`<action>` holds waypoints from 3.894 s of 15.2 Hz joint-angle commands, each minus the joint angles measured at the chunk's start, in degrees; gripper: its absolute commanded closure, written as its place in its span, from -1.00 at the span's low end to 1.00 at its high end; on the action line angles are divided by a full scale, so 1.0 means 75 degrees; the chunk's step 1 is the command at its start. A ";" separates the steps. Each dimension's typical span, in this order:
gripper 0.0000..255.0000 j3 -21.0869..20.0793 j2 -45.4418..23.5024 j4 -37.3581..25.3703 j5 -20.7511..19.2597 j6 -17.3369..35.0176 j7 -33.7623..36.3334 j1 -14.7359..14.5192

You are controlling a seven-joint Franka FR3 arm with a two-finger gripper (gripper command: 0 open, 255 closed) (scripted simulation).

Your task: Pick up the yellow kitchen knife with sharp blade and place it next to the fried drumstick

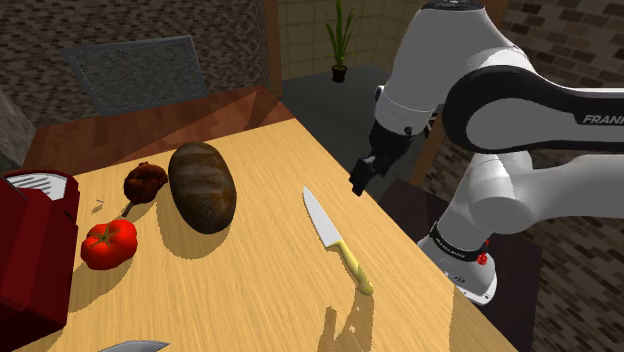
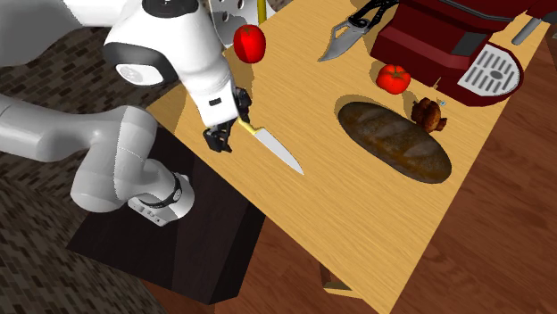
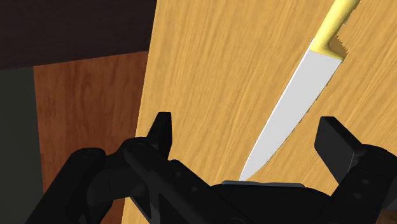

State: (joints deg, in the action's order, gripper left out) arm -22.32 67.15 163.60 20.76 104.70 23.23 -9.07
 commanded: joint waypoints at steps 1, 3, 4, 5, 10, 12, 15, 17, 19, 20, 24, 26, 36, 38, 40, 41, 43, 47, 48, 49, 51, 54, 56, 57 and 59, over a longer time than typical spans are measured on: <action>-1.00 -0.0598 -0.0018 0.0196 0.0473 0.0359 0.0560 -0.0232; -1.00 -0.1223 -0.0165 0.0325 0.0938 0.0770 0.1081 -0.0428; -1.00 -0.1547 -0.0282 0.0362 0.1169 0.0994 0.1340 -0.0509; -1.00 -0.1877 -0.0426 0.0381 0.1395 0.1230 0.1595 -0.0573; -1.00 -0.3210 -0.1244 0.0344 0.2212 0.2315 0.2488 -0.0606; -1.00 -0.3381 -0.1441 0.0440 0.2350 0.2609 0.2455 -0.0576; -1.00 -0.3649 -0.1776 0.0566 0.2559 0.3075 0.2402 -0.0510; -1.00 -0.3796 -0.1970 0.0623 0.2668 0.3331 0.2371 -0.0463; -1.00 -0.3796 -0.1970 0.0624 0.2668 0.3330 0.2371 -0.0463; -1.00 -0.3796 -0.1970 0.0623 0.2668 0.3330 0.2371 -0.0463; -1.00 -0.3795 -0.1969 0.0623 0.2667 0.3328 0.2372 -0.0463; 1.00 -0.3795 -0.1969 0.0623 0.2667 0.3328 0.2372 -0.0463; 1.00 -0.3611 -0.1770 0.0525 0.2517 0.3035 0.2382 -0.0470; 1.00 -0.3433 -0.1591 0.0418 0.2367 0.2752 0.2391 -0.0467; 1.00 -0.3263 -0.1432 0.0302 0.2220 0.2482 0.2397 -0.0455; 1.00 -0.3180 -0.1360 0.0240 0.2148 0.2352 0.2400 -0.0447; 1.00 -0.3019 -0.1230 0.0112 0.2007 0.2098 0.2404 -0.0424; 1.00 -0.2716 -0.1022 -0.0167 0.1737 0.1622 0.2407 -0.0364; 1.00 -0.2645 -0.0980 -0.0241 0.1672 0.1508 0.2407 -0.0346; 1.00 -0.2575 -0.0941 -0.0317 0.1609 0.1396 0.2407 -0.0327; 1.00 -0.2438 -0.0875 -0.0473 0.1485 0.1178 0.2407 -0.0288; 1.00 -0.2244 -0.0801 -0.0719 0.1307 0.0865 0.2406 -0.0226; 1.00 -0.2121 -0.0768 -0.0889 0.1194 0.0665 0.2405 -0.0183; 1.00 -0.2062 -0.0755 -0.0977 0.1139 0.0566 0.2405 -0.0161; 1.00 -0.1947 -0.0739 -0.1155 0.1033 0.0374 0.2404 -0.0116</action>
State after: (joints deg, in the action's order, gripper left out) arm -37.26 61.74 155.78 28.91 108.19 41.22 -10.22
